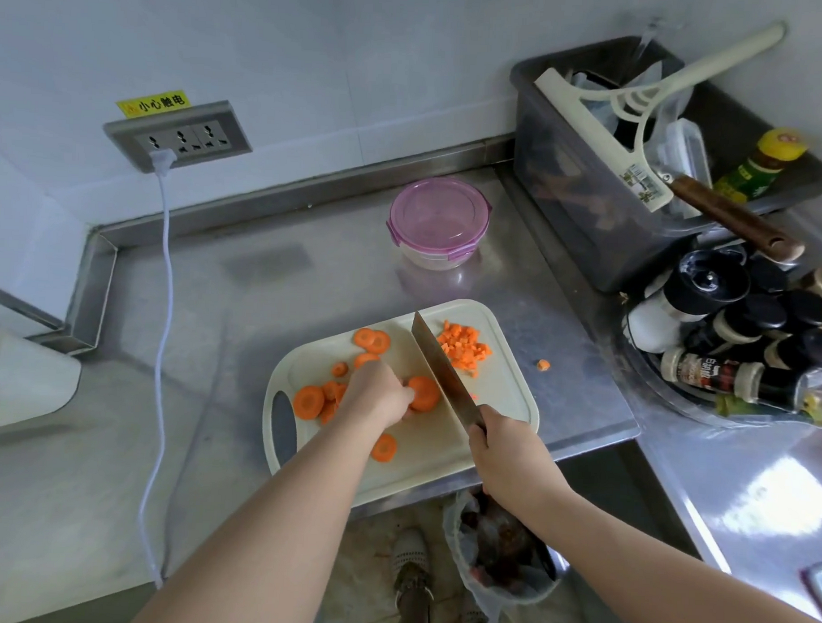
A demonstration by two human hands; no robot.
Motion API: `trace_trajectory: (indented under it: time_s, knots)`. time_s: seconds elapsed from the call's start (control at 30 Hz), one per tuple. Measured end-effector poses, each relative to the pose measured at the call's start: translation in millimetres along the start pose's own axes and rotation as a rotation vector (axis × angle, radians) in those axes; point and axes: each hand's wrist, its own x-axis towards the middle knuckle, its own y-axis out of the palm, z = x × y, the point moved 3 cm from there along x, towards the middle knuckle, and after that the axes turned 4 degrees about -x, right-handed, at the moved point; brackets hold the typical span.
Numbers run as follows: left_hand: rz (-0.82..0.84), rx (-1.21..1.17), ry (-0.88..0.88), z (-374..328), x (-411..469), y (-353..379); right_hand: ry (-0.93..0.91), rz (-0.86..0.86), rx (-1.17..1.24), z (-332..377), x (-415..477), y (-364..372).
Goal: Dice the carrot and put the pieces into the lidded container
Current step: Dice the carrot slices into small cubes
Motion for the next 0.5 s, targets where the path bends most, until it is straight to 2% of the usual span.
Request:
trace_trajectory:
  time_s: [0.3, 0.43, 0.5]
  knots:
    - [-0.164, -0.116, 0.038, 1.8, -7.8, 8.2, -0.064, 0.015, -0.019, 12.1, 10.2, 4.7]
    - [-0.16, -0.184, 0.029, 2.0, -9.3, 8.6, -0.083, 0.03, -0.064, 12.6, 13.1, 4.1]
    - [-0.152, -0.253, 0.017, 2.2, -10.8, 9.2, -0.089, -0.023, -0.06, 10.5, 11.9, 0.0]
